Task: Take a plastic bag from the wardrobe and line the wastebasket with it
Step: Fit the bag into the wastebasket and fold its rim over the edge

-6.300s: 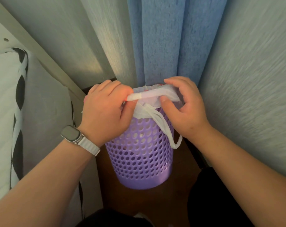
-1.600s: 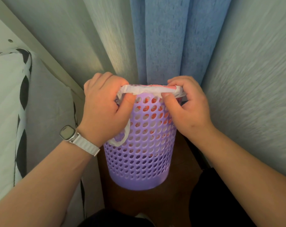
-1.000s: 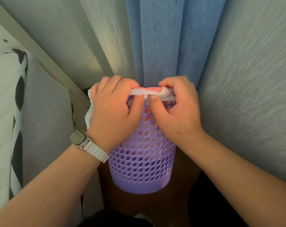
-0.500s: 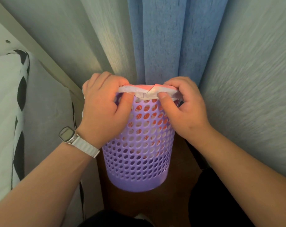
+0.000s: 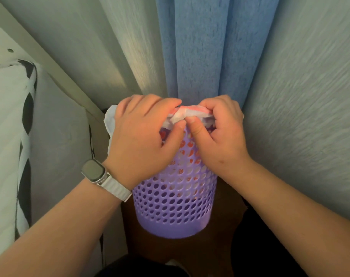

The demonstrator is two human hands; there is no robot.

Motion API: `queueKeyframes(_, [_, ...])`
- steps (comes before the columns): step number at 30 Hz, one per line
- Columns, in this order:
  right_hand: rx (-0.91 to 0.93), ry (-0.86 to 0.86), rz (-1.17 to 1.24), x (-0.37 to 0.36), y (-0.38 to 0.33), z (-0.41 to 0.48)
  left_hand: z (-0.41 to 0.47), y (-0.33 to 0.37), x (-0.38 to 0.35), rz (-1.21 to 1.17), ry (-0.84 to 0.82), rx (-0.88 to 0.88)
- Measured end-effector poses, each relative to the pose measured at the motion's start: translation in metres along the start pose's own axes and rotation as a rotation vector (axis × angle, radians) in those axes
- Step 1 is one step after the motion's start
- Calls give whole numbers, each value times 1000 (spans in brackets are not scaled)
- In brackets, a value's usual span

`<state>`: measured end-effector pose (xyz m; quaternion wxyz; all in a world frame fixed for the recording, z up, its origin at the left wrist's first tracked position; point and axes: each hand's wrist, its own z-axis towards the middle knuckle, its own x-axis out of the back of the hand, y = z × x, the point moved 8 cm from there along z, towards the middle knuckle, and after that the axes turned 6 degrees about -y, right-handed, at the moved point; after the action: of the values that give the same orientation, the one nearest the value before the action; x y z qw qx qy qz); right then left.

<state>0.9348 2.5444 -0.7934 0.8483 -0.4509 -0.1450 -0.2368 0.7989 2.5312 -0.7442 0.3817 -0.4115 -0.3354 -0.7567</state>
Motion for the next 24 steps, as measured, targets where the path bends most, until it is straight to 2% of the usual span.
queueKeyframes(7, [30,-84,14,-7,-3,1,-2,-17,-1,-46,39,52])
queueKeyframes(13, [46,24,-37,6,-9,0,0,-4,2,-26,119,45])
queueKeyframes(18, [14,61,-39,11,0,4,0,-8,6,-143,-21,-55])
queueKeyframes(24, [-11,37,10,8,6,2,3,-31,15,-224,-8,35])
